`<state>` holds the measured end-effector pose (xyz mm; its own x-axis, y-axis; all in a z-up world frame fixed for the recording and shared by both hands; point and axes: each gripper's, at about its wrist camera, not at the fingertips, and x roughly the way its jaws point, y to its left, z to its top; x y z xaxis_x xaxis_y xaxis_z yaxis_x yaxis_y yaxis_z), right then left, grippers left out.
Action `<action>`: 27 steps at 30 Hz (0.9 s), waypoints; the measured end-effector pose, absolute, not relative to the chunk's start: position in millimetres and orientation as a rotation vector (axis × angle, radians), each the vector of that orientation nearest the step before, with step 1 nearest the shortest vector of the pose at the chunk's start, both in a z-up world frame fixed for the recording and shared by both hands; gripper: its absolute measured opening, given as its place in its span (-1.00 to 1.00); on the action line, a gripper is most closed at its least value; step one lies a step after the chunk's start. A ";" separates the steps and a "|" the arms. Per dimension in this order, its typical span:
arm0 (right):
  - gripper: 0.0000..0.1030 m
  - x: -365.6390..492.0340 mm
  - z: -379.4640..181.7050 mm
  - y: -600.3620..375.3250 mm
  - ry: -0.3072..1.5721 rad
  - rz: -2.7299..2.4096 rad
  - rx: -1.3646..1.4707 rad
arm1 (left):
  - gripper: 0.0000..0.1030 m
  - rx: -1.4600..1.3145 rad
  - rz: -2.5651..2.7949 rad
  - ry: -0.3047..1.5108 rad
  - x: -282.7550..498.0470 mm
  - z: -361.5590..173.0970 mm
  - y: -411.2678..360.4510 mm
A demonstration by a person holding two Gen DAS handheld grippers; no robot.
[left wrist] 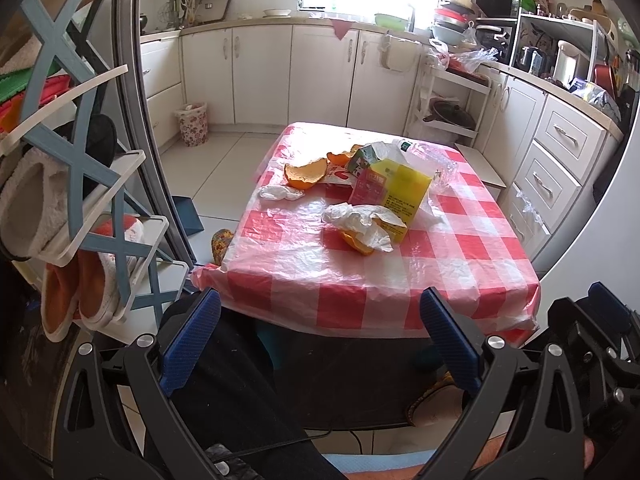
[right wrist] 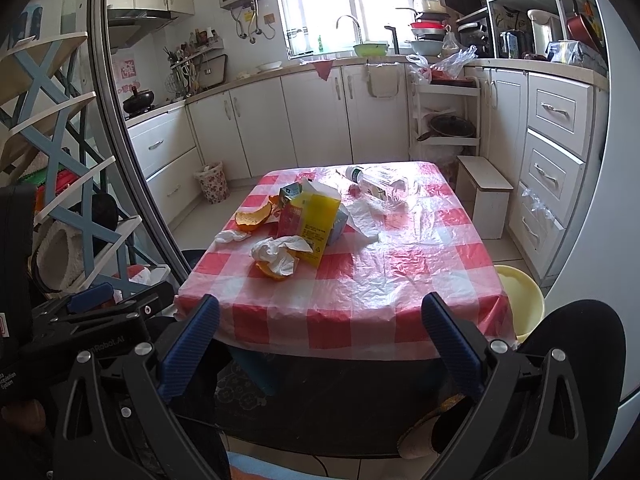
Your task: Collect trash
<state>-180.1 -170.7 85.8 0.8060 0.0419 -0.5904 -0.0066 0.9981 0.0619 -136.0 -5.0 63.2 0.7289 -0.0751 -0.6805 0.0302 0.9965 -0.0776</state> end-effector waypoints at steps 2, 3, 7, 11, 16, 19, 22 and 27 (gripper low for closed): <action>0.88 -177.0 84.5 -172.8 0.589 0.036 0.083 | 0.86 -0.066 -0.051 0.755 -129.2 61.3 -1.0; 0.88 -172.3 84.0 -172.9 0.589 0.034 0.078 | 0.86 -0.066 -0.046 0.758 -124.4 59.0 1.5; 0.88 -149.5 75.5 -177.3 0.593 0.034 0.085 | 0.86 -0.066 -0.026 0.779 -103.1 48.1 10.2; 0.88 -121.6 65.5 -180.4 0.614 0.039 0.071 | 0.86 -0.066 -0.011 0.783 -78.5 39.9 14.6; 0.88 -85.8 54.4 -187.3 0.639 0.054 0.060 | 0.86 -0.068 -0.048 0.796 -40.0 24.9 4.4; 0.88 -66.6 47.4 -193.8 0.661 0.054 0.058 | 0.86 -0.051 -0.084 0.804 -14.8 14.3 -8.7; 0.88 -53.3 40.7 -200.3 0.667 0.044 0.064 | 0.86 -0.036 -0.114 0.805 6.4 5.5 -21.1; 0.88 -45.2 25.8 -215.4 0.685 0.029 0.105 | 0.86 0.062 -0.145 0.808 39.7 -10.5 -48.0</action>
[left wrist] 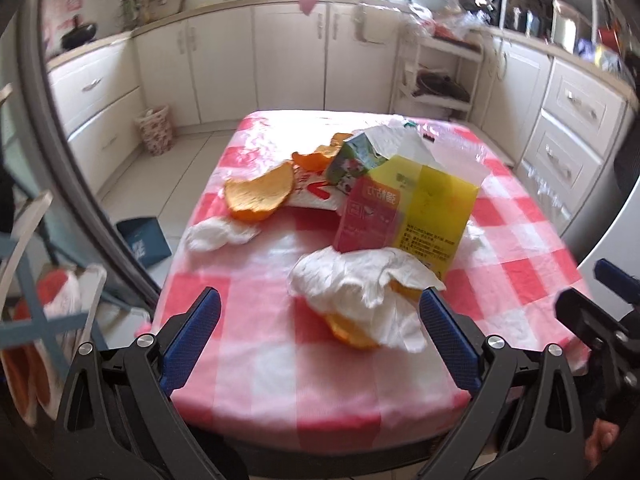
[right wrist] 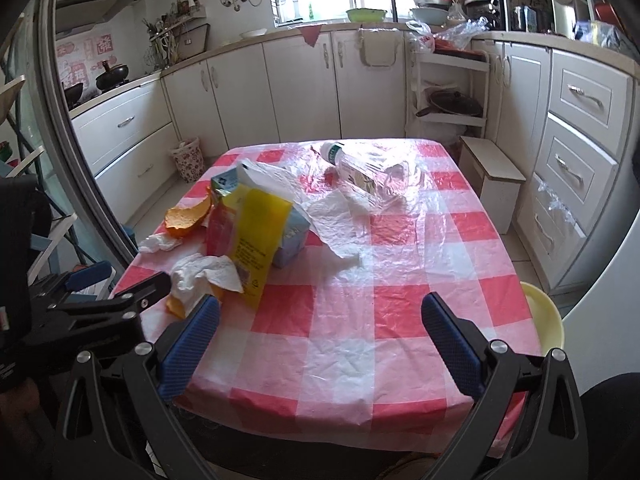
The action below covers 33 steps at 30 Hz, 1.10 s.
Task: Collect trash
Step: 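Grasp the crumpled white tissue with the left tool, then grasp the yellow juice carton with the right tool while the left tool holds the tissue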
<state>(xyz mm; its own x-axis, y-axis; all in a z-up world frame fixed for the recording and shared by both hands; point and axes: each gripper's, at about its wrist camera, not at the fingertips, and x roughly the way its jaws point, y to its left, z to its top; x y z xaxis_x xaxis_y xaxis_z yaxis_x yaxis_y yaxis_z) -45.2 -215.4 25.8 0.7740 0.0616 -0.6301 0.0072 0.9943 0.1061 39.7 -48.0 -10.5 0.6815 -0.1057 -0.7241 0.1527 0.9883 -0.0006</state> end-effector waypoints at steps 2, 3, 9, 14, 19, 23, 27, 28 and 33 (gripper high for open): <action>0.88 -43.4 19.3 -221.6 0.697 0.026 0.121 | 0.79 0.100 -0.141 0.815 49.7 -16.4 -54.6; 0.88 -42.7 17.2 -223.7 0.702 0.027 0.128 | 0.66 0.109 -0.150 0.827 56.0 -20.5 -57.8; 0.88 -38.3 7.2 -234.2 0.716 0.031 0.163 | -0.55 0.073 -0.199 0.885 77.6 -28.9 -57.1; 0.88 -37.8 1.3 -234.6 0.733 0.043 0.182 | -0.94 -0.002 -0.229 0.884 82.1 -20.7 -42.6; 0.88 -35.9 2.8 -231.3 0.724 0.067 0.189 | -0.97 -0.143 -0.270 0.847 79.5 -3.5 -15.3; 0.88 -32.1 3.3 -225.1 0.722 0.083 0.183 | -0.95 -0.140 -0.311 0.848 75.4 -1.1 -12.2; 0.88 -31.1 1.1 -219.9 0.726 0.092 0.168 | 0.68 -0.031 -0.265 0.833 68.9 -11.4 -28.5; 0.88 -31.4 0.4 -218.9 0.729 0.091 0.167 | 0.68 0.013 -0.248 0.813 67.4 -13.8 -34.9; 0.88 -30.0 -3.2 -221.0 0.740 0.086 0.173 | -0.29 0.091 -0.264 0.893 83.3 -36.4 -52.5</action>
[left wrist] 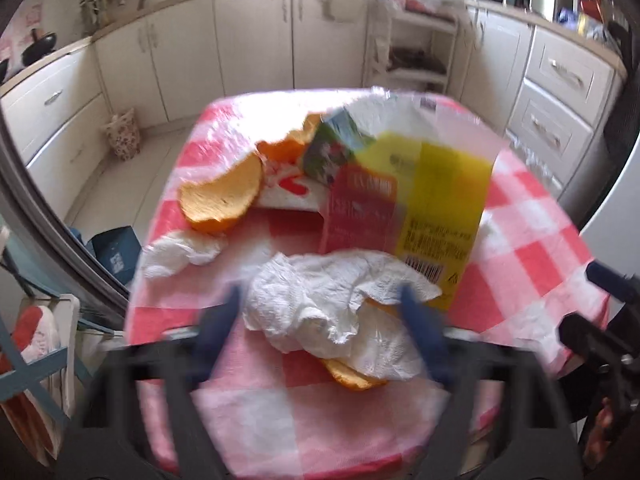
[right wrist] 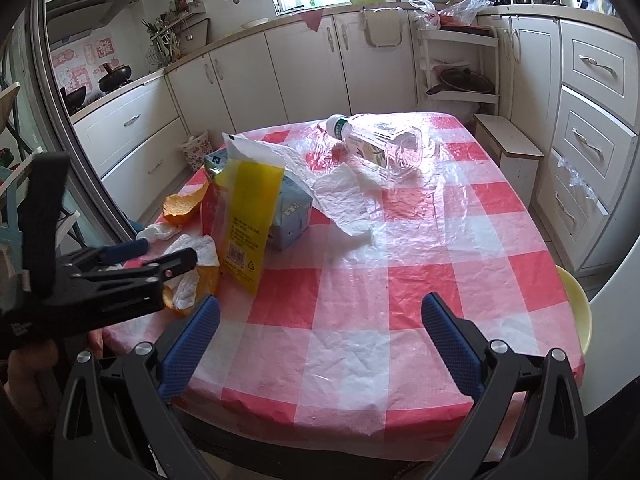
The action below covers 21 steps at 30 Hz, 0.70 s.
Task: Collect trash
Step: 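Grasp the yellow juice carton with the right tool while the left tool holds the tissue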
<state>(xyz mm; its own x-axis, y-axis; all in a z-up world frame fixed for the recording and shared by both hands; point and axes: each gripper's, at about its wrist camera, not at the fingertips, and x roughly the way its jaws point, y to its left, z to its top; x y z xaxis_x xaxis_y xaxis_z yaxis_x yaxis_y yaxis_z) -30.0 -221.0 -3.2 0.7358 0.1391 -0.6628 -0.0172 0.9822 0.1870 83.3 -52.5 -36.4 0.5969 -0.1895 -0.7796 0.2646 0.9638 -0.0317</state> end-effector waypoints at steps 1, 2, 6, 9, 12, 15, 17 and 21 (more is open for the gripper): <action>0.88 -29.4 -3.4 -221.6 0.739 0.085 0.175 | -0.52 0.070 -0.272 0.920 87.9 -39.9 -50.5; 0.88 -28.8 -3.7 -222.0 0.739 0.084 0.177 | -0.71 0.046 -0.273 0.930 89.9 -41.0 -47.9; 0.88 -26.5 -3.4 -222.8 0.733 0.086 0.187 | -0.82 -0.035 -0.267 0.903 91.8 -28.2 -27.9; 0.88 -22.3 -0.6 -220.9 0.722 0.099 0.191 | -0.83 -0.126 -0.301 0.861 86.9 -10.7 -9.1; 0.88 -16.3 5.0 -215.0 0.699 0.107 0.174 | -0.82 -0.217 -0.323 0.823 80.2 5.9 7.4; 0.88 -5.1 13.3 -205.8 0.661 0.139 0.150 | -0.83 -0.272 -0.325 0.794 71.9 16.7 21.0; 0.88 3.2 17.8 -200.3 0.635 0.145 0.121 | -0.82 -0.292 -0.330 0.785 64.5 19.4 24.5; 0.80 27.3 22.2 -191.3 0.603 0.144 0.031 | -0.82 -0.308 -0.336 0.787 51.2 18.6 26.4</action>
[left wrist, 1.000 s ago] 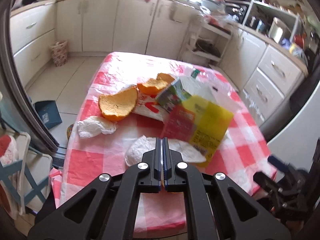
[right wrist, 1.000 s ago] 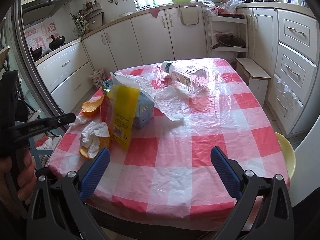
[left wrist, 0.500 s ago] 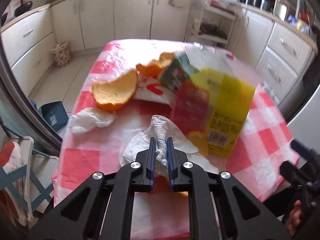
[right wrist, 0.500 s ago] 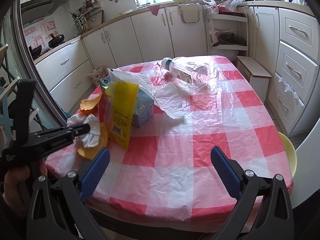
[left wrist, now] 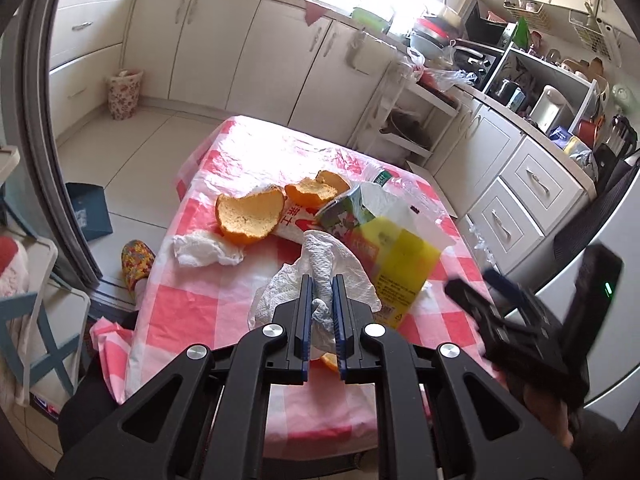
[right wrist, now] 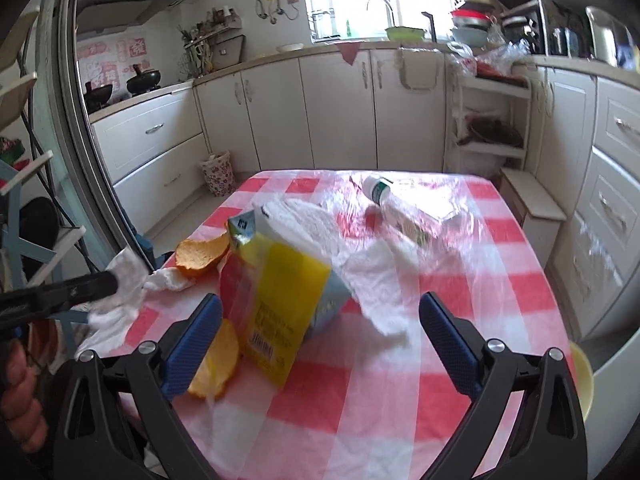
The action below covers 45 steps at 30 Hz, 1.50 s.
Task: Collect trash
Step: 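Grasp the yellow juice carton with the right tool while the left tool holds the tissue, then carry the yellow carton to the yellow bin and open the right tool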
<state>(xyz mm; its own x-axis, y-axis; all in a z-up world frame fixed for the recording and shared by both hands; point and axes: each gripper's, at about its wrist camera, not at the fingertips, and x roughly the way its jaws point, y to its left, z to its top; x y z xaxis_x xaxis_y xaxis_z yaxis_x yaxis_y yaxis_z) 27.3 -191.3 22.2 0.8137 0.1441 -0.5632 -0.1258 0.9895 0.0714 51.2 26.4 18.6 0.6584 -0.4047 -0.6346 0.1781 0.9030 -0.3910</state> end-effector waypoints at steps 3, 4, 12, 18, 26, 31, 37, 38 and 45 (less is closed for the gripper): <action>0.65 44.9 24.1 -185.7 0.602 0.162 -0.021 | -0.82 -0.314 -0.343 0.799 47.9 15.2 24.9; 0.59 49.4 24.7 -184.8 0.600 0.162 -0.042 | -0.82 -0.315 -0.344 0.802 47.6 14.1 24.7; -0.82 72.3 23.2 -177.3 0.669 0.265 -0.136 | -0.82 -0.332 -0.340 0.805 46.4 7.5 29.8; -0.97 53.9 44.0 -182.9 0.644 0.330 -0.072 | -0.82 -0.347 -0.332 0.806 44.4 5.8 33.6; -0.98 20.6 98.2 -213.5 0.541 0.328 0.042 | -0.82 -0.345 -0.339 0.778 36.8 15.3 32.0; -0.98 5.3 125.8 -245.9 0.487 0.250 0.048 | -0.82 -0.350 -0.349 0.770 32.5 19.6 30.5; -0.98 -7.9 135.6 -296.6 0.481 0.078 0.012 | -0.82 -0.341 -0.367 0.758 26.9 27.9 24.3; -0.98 -10.4 136.3 -306.2 0.484 0.039 -0.003 | -0.82 -0.340 -0.369 0.756 26.1 28.5 24.0; -0.98 -9.5 123.6 -369.5 0.576 -0.235 -0.181 | -0.82 -0.332 -0.401 0.761 26.9 32.4 11.8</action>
